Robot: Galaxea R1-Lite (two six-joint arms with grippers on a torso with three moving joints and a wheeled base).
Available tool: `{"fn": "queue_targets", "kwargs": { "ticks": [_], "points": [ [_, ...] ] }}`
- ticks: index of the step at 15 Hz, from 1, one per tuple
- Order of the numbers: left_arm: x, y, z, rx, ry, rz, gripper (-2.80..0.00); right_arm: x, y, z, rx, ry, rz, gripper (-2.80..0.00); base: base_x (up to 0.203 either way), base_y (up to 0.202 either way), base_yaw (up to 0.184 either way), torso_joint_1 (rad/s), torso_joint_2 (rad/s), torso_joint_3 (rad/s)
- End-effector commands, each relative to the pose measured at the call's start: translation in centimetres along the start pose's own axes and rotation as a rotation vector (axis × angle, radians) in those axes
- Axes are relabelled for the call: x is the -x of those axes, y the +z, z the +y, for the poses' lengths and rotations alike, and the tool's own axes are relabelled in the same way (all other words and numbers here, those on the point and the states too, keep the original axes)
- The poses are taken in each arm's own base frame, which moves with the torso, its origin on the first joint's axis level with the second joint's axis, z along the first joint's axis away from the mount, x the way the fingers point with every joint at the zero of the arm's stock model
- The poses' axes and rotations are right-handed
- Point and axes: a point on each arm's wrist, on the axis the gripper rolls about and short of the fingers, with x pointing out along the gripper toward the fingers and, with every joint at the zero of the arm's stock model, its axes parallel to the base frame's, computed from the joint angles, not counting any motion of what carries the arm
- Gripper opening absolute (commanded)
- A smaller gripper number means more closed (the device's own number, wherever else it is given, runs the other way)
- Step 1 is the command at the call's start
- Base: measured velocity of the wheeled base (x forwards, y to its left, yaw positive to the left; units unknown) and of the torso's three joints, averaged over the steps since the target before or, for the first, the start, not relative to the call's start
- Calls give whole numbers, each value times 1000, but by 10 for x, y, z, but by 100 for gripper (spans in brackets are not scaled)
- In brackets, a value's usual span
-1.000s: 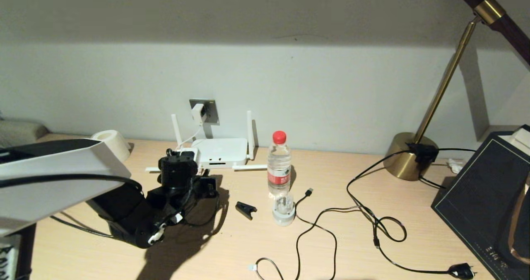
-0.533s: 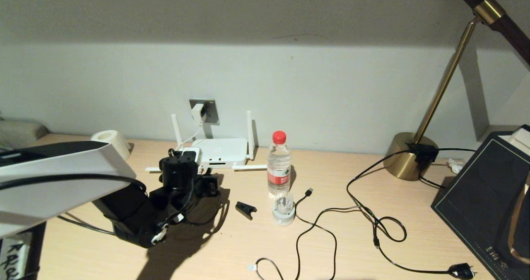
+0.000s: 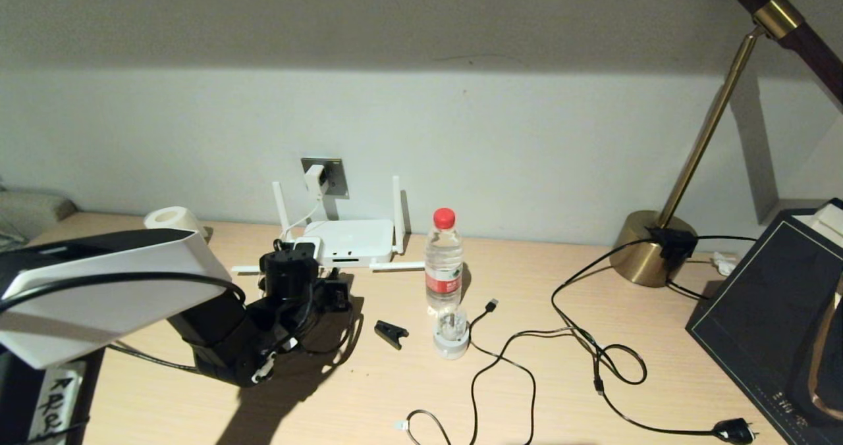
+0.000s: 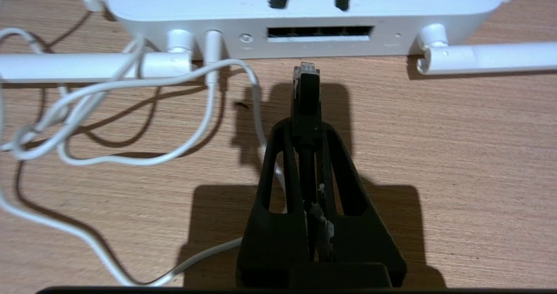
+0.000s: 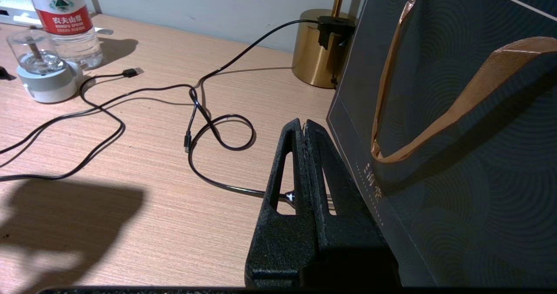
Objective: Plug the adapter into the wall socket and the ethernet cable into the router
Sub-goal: Align cable and router interface
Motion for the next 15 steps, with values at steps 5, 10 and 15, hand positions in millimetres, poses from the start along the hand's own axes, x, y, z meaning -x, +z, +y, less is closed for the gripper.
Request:
{"fn": "queue_targets", "kwargs": {
  "ticks": [5, 10, 15],
  "points": [
    [-14, -3, 3, 10, 10, -12, -280, -2, -9, 1, 0, 5, 34, -280, 0, 0, 0, 0, 0, 0],
    [-16, -3, 3, 25, 9, -14, -280, -2, -10, 1, 0, 5, 35, -280, 0, 0, 0, 0, 0, 0],
    [-17, -3, 2, 76, -6, -17, -280, -2, -10, 1, 0, 5, 35, -280, 0, 0, 0, 0, 0, 0]
  ]
}}
